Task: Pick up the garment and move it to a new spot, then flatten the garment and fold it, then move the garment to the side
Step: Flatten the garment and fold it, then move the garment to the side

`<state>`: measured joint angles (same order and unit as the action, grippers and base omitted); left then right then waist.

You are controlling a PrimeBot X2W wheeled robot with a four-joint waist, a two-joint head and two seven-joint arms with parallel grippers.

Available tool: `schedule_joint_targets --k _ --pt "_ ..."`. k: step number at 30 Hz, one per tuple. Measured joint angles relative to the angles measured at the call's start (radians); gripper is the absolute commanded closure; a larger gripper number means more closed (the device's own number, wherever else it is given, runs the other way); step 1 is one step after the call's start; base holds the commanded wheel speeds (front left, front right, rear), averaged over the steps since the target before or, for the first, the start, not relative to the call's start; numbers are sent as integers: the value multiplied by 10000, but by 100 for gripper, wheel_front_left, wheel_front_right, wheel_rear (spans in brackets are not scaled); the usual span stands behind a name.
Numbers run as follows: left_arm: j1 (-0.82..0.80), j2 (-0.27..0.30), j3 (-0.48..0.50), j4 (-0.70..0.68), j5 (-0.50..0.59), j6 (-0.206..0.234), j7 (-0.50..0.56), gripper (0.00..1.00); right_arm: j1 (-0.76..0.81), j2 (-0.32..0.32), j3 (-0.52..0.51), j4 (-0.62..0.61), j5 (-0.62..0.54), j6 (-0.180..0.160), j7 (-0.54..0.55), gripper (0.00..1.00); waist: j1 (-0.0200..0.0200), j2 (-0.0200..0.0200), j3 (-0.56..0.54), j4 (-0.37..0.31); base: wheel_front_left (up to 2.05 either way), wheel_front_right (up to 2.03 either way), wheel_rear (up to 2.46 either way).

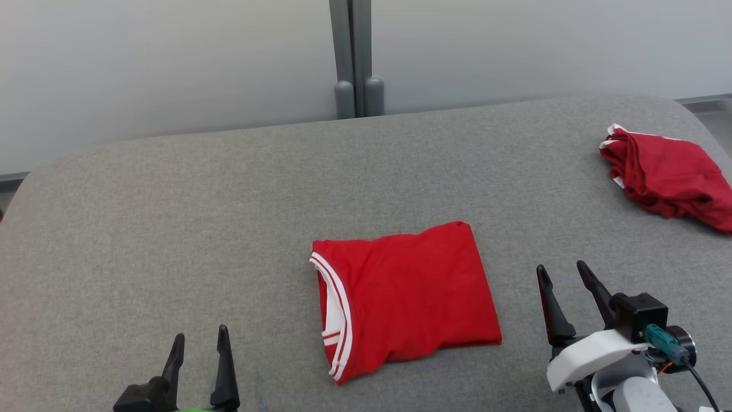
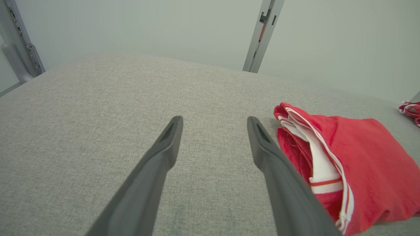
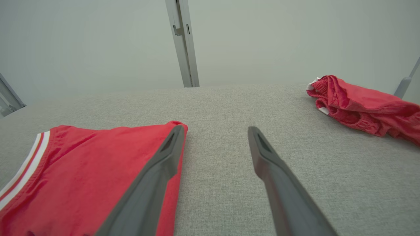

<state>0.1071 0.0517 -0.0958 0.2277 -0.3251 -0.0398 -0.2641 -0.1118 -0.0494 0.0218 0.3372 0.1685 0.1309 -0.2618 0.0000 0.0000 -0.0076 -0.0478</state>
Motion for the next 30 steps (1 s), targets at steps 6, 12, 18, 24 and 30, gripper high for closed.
schedule_joint_targets --k 6,12,18,24,30 --pt "-15 -6 -69 0 0 -12 0 0 -1 2 81 146 -2 0 0 0 0 0 -29 29 0 0 0" --pt "-71 -10 -75 6 23 -13 0 0 -128 0 111 380 -105 0 0 0 0 0 -16 69 0 0 0" --pt "-125 -13 -36 125 35 -10 0 0 -1117 6 433 819 -541 0 339 0 0 0 85 106 0 0 0" --pt "-307 -15 -92 196 33 -10 0 0 -2386 -6 493 1714 -980 0 1825 0 0 0 293 202 0 0 0" --pt "-525 -19 -224 322 29 19 0 0 -3099 2 936 2918 -803 0 3430 0 0 0 576 504 0 0 0"
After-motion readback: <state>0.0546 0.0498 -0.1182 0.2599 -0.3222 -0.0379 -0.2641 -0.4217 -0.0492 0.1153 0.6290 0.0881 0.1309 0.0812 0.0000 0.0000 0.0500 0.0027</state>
